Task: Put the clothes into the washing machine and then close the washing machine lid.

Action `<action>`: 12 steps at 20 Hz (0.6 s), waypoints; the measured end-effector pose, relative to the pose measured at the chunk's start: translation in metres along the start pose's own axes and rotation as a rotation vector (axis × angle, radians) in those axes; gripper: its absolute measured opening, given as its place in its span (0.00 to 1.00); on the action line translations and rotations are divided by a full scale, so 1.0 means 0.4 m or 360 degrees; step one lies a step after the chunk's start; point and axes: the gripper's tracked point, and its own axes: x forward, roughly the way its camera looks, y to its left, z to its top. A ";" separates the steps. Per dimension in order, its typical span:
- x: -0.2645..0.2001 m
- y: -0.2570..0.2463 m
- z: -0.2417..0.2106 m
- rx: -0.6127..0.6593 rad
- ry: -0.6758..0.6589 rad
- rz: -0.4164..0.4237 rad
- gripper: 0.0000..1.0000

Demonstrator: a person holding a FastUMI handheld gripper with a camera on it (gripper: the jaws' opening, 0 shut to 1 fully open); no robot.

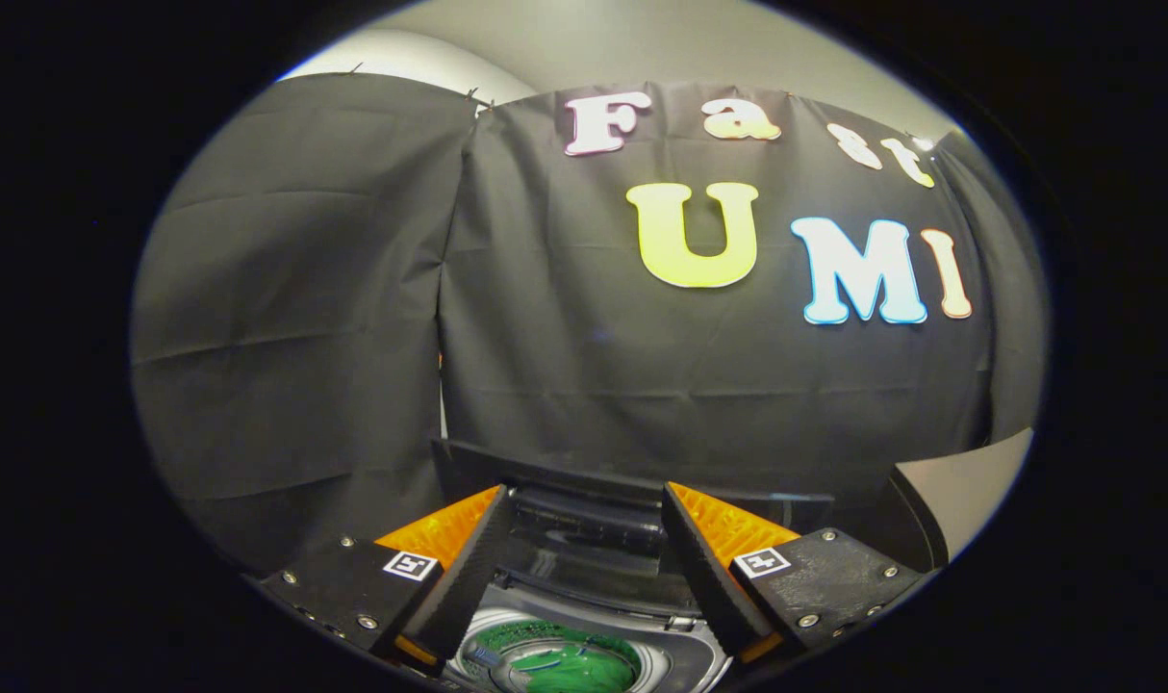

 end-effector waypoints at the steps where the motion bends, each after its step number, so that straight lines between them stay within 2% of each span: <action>1: 0.013 -0.006 0.014 0.0001 -0.0010 -0.0016 0.96; 5: 0.069 -0.019 0.049 0.0022 -0.0017 -0.0074 0.96; 12: 0.205 -0.018 0.057 0.0042 0.0098 -0.0135 0.96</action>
